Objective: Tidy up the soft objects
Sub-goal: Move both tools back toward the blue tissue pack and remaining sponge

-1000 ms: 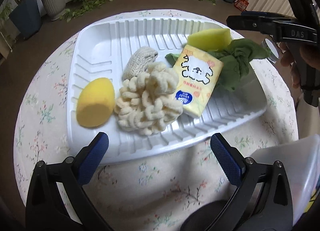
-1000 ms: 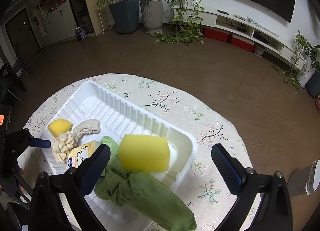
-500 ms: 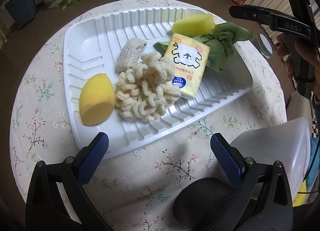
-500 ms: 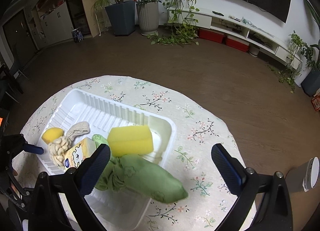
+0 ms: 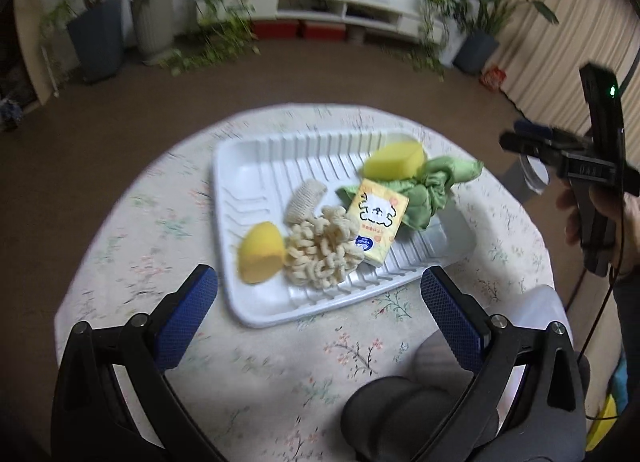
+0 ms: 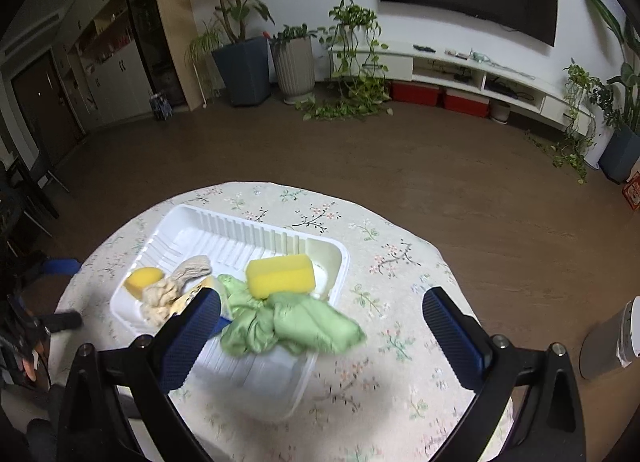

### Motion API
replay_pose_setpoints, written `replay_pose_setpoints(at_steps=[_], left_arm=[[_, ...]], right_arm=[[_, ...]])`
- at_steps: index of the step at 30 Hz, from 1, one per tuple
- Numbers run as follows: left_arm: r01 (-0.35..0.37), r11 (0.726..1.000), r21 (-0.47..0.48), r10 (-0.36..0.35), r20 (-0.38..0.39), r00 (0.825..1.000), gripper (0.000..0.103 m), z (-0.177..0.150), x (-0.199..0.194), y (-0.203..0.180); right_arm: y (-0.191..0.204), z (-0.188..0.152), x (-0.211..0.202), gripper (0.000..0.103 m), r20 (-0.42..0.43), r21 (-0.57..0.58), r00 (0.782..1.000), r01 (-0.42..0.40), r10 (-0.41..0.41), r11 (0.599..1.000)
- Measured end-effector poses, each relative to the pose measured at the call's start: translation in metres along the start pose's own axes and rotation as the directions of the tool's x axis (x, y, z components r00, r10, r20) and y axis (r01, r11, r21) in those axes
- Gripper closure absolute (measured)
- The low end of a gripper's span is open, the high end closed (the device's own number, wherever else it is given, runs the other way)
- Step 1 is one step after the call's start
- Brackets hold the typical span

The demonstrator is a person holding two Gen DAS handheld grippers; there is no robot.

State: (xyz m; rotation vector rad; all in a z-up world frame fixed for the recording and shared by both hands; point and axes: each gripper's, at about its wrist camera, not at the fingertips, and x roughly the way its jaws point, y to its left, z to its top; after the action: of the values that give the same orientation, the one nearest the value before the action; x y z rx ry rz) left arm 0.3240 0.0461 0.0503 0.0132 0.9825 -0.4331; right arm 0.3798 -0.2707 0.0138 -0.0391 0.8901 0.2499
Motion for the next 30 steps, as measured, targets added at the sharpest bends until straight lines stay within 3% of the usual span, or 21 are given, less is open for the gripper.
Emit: replay_pose_setpoints(at_steps=[4,11,21,30], left_arm=[[-0.057,0.998,0.002,0.057,0.079,0.995,0.0,-0.024,-0.044,0.003],[-0.124,0.992,-0.033,0.128,0.228,0.965,0.0,-0.101,-0.113,-0.002],[-0.174,0.981,-0.087,0.189,0.217,0.958,0.0,-0.218,-0.133,-0.039],[-0.208,0.972,-0.108,0.226,0.195,0.955,0.0,-0.271,-0.122,-0.073]], right_arm=[[-0.003,-0.017,-0.034,0.0,0.046,0.015,0.999,0.004,-0.005,1.0],[-0.002,-0.077,-0.104,0.0,0.134,0.057,0.991,-0.022,0.015,0.998],[0.05,-0.201,-0.153,0.0,0.14,0.054,0.989,-0.047,0.039,0.997],[0.132,-0.279,-0.161,0.0,0.123,-0.022,0.991,-0.046,0.049,0.999]])
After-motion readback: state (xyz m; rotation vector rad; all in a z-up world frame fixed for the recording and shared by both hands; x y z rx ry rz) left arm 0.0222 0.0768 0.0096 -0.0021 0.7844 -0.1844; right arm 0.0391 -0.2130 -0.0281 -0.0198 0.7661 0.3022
